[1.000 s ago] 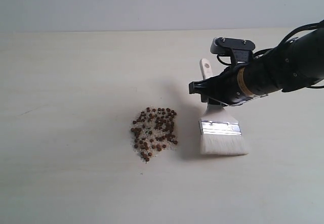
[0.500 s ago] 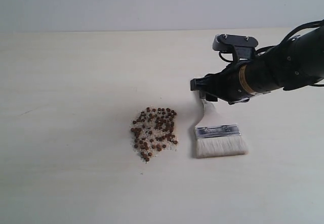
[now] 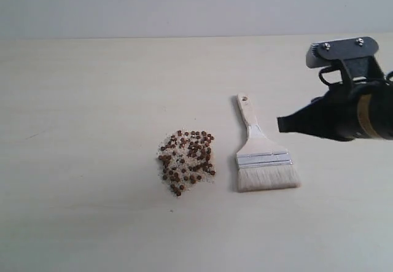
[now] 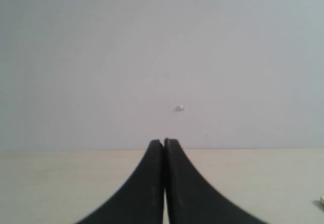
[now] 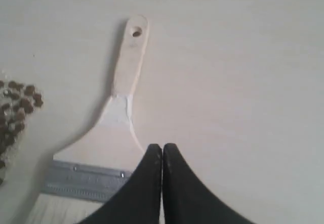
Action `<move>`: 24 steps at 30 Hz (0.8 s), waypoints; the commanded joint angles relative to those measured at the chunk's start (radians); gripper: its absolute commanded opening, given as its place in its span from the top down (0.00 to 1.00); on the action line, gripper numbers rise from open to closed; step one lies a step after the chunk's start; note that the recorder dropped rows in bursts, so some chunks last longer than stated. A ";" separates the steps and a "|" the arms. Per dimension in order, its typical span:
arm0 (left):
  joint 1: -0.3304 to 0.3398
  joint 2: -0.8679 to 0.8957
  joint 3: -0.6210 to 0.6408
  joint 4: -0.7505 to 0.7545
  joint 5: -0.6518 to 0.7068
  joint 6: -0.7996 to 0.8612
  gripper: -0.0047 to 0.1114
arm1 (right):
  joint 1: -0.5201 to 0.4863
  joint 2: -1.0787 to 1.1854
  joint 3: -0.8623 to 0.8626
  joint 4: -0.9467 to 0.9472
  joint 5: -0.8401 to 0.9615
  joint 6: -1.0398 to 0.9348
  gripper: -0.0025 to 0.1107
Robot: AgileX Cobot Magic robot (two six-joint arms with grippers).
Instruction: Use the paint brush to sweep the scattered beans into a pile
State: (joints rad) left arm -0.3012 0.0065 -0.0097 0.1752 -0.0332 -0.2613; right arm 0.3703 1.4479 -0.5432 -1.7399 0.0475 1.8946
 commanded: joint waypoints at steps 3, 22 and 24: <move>0.002 -0.006 -0.006 -0.005 -0.008 0.004 0.96 | 0.001 -0.238 0.138 -0.005 -0.013 -0.033 0.98; 0.002 -0.006 -0.006 -0.005 -0.008 0.004 0.96 | 0.001 -1.055 0.409 0.003 -0.219 -0.053 0.98; 0.002 -0.006 -0.006 -0.005 -0.008 0.004 0.96 | 0.001 -1.104 0.440 0.005 -0.211 -0.053 0.98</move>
State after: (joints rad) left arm -0.3012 0.0065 -0.0097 0.1752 -0.0332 -0.2613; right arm 0.3703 0.4014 -0.1395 -1.7378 -0.1635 1.8511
